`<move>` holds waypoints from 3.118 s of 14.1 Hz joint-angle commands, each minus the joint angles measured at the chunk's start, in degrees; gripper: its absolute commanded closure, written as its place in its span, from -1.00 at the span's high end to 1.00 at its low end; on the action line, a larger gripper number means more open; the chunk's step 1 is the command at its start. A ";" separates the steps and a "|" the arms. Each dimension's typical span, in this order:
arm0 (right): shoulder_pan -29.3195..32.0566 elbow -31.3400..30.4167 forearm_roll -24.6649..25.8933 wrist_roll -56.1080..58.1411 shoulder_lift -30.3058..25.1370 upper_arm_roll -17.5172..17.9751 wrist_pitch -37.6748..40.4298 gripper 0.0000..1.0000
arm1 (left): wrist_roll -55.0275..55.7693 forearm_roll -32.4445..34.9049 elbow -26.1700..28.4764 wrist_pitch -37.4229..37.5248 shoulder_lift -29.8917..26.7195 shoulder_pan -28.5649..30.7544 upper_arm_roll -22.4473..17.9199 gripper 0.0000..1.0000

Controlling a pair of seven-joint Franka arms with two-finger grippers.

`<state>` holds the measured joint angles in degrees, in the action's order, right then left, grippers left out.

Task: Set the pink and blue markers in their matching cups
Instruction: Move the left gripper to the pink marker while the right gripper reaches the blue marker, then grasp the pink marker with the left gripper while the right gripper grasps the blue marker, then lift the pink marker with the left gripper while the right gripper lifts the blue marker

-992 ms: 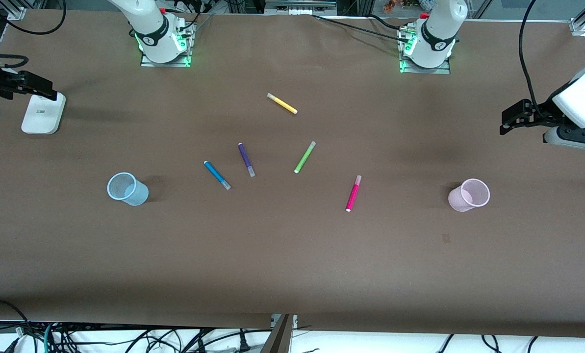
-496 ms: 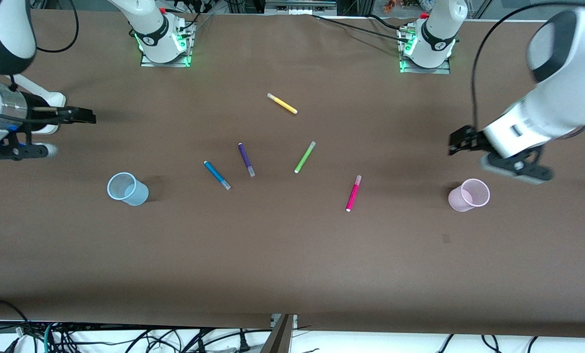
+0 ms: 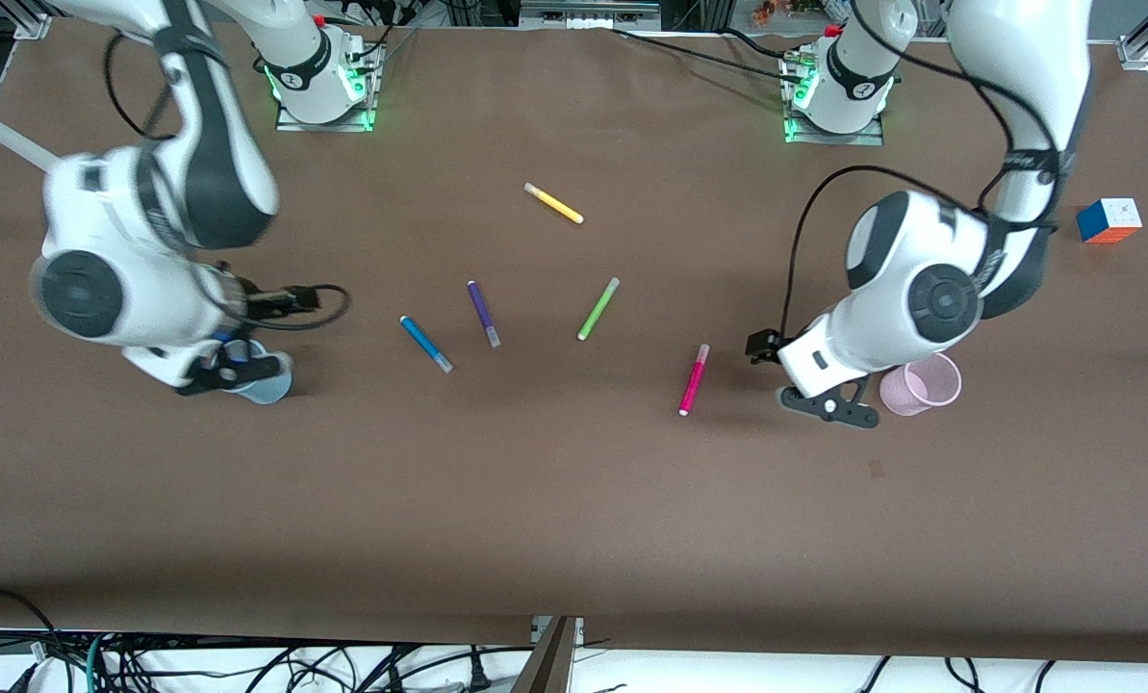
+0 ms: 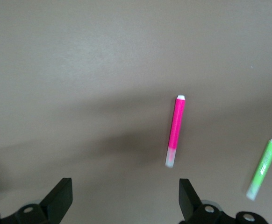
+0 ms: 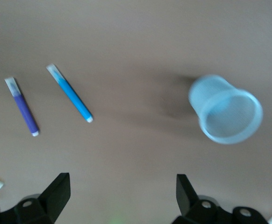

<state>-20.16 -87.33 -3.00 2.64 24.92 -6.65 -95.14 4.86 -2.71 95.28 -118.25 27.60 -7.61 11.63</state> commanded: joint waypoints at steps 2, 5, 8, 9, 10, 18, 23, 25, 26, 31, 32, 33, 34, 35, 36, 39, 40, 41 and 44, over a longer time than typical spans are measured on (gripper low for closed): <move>-5.66 0.24 -0.61 1.75 5.64 -0.20 -8.72 1.00 | 9.34 5.93 12.44 -17.84 -1.15 -5.21 -0.29 1.00; -9.62 0.15 -0.61 2.11 10.48 -0.20 -15.67 1.00 | 15.60 13.50 13.97 -21.50 1.13 -7.15 -0.29 1.00; -11.03 -2.74 -0.61 2.11 13.22 -0.20 -23.22 1.00 | 19.12 17.64 14.06 -22.90 3.50 -9.00 -0.29 1.00; -11.21 -4.32 -0.61 2.11 13.39 -0.20 -25.95 1.00 | 20.61 18.69 14.06 -23.52 4.12 -9.26 -0.29 1.00; -11.21 -5.64 -0.61 2.20 13.40 -0.20 -28.24 1.00 | 21.15 19.40 14.23 -23.52 4.39 -9.27 -0.20 1.00; -12.00 -9.60 -0.61 3.08 14.19 0.23 -35.90 1.00 | 25.80 19.50 14.50 -25.45 7.11 -10.05 -0.11 0.59; -12.18 -12.07 -0.70 2.99 13.92 0.94 -36.96 1.00 | 27.47 19.41 14.50 -25.45 8.08 -10.49 -0.11 -0.68; -12.18 -12.16 -0.61 2.90 13.92 1.03 -36.96 0.68 | 28.88 19.41 14.50 -25.11 7.91 -10.67 -0.11 -1.00; -12.27 -12.16 -0.61 2.90 13.92 1.03 -36.96 0.45 | 28.97 19.41 14.50 -24.41 7.47 -10.41 -0.11 -1.00; -12.97 -12.16 -0.61 2.73 13.84 1.03 -36.96 -0.88 | 19.35 16.79 12.75 -7.22 -1.21 -7.52 0.24 -1.00; -12.97 -12.07 -0.61 2.81 13.57 1.03 -36.79 -1.00 | 13.56 14.42 11.78 -1.43 -3.76 -5.68 0.24 -1.00; -12.97 -11.81 -0.43 3.34 12.53 0.94 -36.26 -1.00 | 7.41 12.75 10.03 4.54 -5.70 -3.92 0.15 -1.00; -12.80 -11.63 -0.35 4.82 11.04 0.51 -36.26 -1.00 | 1.70 11.95 7.58 10.95 -6.94 -2.08 0.15 -1.00; -12.45 -11.46 -0.43 7.97 9.28 -0.19 -36.08 -1.00 | -3.93 11.85 4.08 17.28 -7.21 0.12 0.15 -1.00; -12.18 -11.45 -0.52 11.22 7.35 -1.86 -34.95 -1.00 | -9.29 11.85 0.82 23.35 -7.21 1.53 -0.02 -1.00; -11.40 -9.53 -0.96 25.17 2.51 -7.39 -28.19 -1.00 | -23.72 16.22 -5.09 33.42 -6.68 7.06 -0.55 -1.00; -9.82 -9.17 -2.18 30.36 1.11 -7.84 -27.39 -1.00 | -27.59 19.64 -5.36 35.17 -6.60 8.30 -0.55 -1.00; -7.81 -9.08 -4.71 35.72 0.05 -7.85 -26.60 -1.00 | -32.15 23.24 -5.36 36.32 -6.07 8.92 -0.55 -1.00; -1.92 -9.08 -13.85 52.68 -1.11 -7.94 -23.96 -1.00 | -39.65 32.56 -5.45 37.91 -3.18 9.19 -0.64 -1.00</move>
<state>-25.37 -96.03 -11.83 45.87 24.21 -15.26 -120.59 -30.30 24.52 91.90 -82.73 21.00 2.06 10.45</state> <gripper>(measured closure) 0.833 0.824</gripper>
